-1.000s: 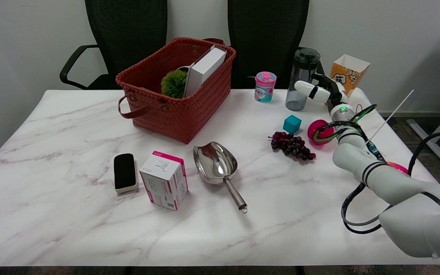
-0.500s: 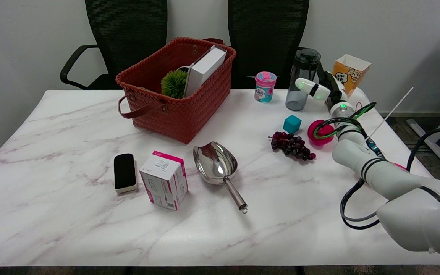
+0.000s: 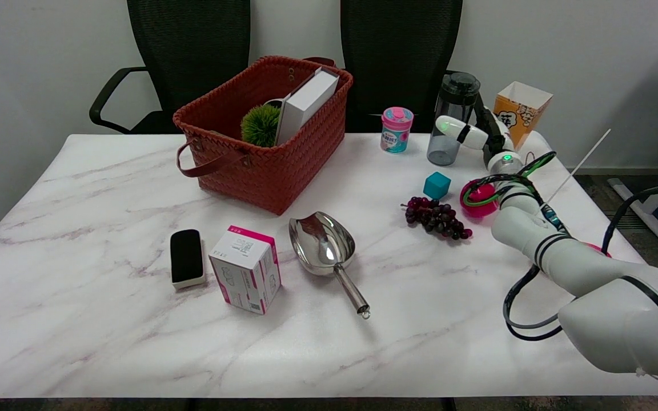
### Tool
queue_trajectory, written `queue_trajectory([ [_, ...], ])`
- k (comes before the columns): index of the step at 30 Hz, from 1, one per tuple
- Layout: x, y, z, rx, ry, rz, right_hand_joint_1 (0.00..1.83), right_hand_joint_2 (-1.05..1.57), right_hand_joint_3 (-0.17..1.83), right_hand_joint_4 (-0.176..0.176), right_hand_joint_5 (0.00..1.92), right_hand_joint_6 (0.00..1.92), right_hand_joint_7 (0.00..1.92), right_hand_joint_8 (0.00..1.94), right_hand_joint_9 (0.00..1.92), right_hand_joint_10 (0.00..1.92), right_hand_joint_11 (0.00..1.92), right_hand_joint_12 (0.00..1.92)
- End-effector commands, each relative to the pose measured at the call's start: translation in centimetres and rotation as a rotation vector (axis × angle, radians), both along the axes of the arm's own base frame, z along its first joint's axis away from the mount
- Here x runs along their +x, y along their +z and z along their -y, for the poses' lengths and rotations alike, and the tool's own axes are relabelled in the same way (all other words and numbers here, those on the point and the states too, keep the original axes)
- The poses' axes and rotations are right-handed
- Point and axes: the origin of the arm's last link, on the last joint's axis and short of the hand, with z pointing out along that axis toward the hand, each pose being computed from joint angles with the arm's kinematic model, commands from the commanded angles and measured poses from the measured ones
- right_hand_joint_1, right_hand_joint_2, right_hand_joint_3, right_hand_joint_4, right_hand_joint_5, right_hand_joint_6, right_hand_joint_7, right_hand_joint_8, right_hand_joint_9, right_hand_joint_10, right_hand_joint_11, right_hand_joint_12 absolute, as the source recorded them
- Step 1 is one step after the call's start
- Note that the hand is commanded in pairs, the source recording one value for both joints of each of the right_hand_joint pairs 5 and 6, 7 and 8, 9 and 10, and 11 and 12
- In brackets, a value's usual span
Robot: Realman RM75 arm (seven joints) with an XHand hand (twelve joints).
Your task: Pick up the black water bottle.
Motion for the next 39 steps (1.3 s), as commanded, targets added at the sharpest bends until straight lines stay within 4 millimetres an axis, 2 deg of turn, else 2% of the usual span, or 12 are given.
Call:
queue_trajectory([
  [1,0.2,-1.2,1.0,0.026,-0.007,0.011,0.97,-0.20,0.47,0.000,0.06,0.06,0.08,0.08,0.11,0.11,0.04,0.04],
  [16,-0.2,-1.4,1.7,0.012,-0.051,0.029,1.00,-0.20,0.41,0.000,0.07,0.07,0.09,0.09,0.10,0.10,0.03,0.03],
  [21,0.6,-1.8,2.6,0.016,-0.084,-0.041,1.00,-0.21,0.43,0.000,0.07,0.07,0.10,0.10,0.11,0.11,0.03,0.03],
  [30,1.6,-2.1,3.5,0.009,-0.080,-0.041,1.00,-0.19,0.42,0.000,0.08,0.08,0.13,0.13,0.12,0.12,0.03,0.03],
  [39,1.9,-1.3,3.5,-0.003,-0.094,-0.041,0.99,-0.18,0.43,0.000,0.08,0.08,0.16,0.16,0.13,0.13,0.04,0.04],
])
